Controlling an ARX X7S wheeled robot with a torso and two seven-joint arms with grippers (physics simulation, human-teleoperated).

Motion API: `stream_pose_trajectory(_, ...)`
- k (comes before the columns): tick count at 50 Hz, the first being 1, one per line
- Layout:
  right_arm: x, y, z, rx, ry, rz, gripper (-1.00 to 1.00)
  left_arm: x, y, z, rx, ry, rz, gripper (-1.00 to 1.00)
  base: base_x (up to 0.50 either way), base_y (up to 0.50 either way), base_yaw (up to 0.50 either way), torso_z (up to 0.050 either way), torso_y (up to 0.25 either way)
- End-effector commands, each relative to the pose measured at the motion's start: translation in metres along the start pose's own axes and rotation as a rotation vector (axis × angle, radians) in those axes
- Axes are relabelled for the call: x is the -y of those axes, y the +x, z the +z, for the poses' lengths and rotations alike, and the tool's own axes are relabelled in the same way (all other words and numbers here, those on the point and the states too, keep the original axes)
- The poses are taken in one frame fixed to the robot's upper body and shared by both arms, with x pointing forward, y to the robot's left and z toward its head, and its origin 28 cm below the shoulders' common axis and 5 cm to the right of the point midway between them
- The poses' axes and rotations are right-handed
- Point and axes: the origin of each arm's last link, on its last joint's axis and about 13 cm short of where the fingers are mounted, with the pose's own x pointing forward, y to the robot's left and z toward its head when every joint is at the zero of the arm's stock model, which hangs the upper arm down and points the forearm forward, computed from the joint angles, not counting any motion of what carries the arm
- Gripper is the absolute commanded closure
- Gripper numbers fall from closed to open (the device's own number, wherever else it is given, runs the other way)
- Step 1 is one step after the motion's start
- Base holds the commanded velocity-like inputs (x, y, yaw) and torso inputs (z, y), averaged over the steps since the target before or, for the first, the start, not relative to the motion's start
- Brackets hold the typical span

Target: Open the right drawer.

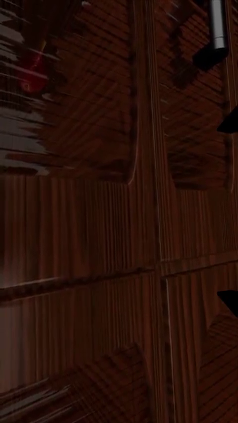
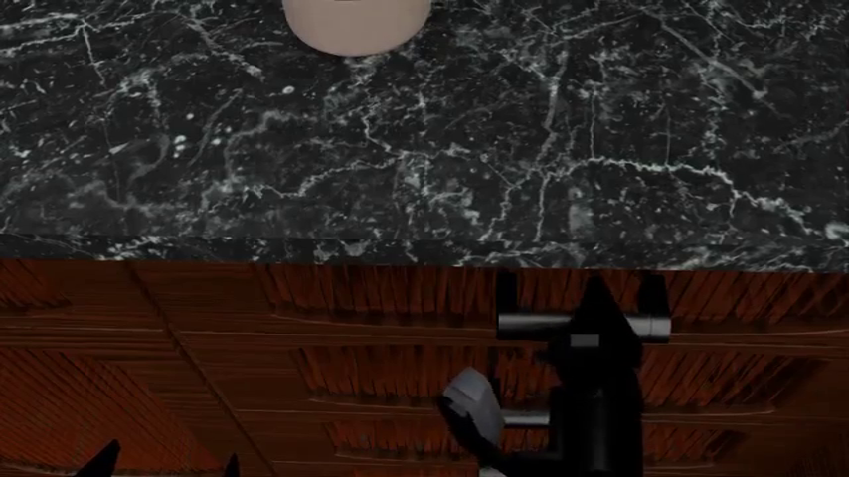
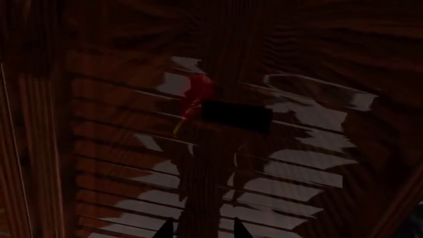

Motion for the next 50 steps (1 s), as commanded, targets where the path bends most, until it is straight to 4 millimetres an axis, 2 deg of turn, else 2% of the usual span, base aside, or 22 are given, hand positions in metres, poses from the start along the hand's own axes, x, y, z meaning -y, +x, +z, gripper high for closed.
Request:
stream_pose_trajectory(1,0.012,-0.012,0.007,0.07,0.007,0.004,1.0,0.0,0.0,0.0,0.003,0.0,0.004,-1.0,0.0,0.0,0.0,0.0,0.0)
stream_pose_trajectory(19,0.035,-0.028,0.008,0.124,-0.025,-0.049,1.0,-0.001,0.0,0.0,0.004,0.0,0.004,-1.0,0.0,0.0,0.0,0.0,0.0)
stream_pose_trajectory(30,0.042,-0.042,0.005,0.14,-0.037,-0.064,1.0,0.0,0.0,0.0,0.003,0.002,0.002,-1.0,0.0,0.0,0.0,0.0,0.0)
stream_pose_trajectory(50,0.037,-0.06,-0.001,0.12,-0.04,-0.04,1.0,0.0,0.0,0.0,0.005,0.004,0.0,-1.0,0.0,0.0,0.0,0.001,0.002)
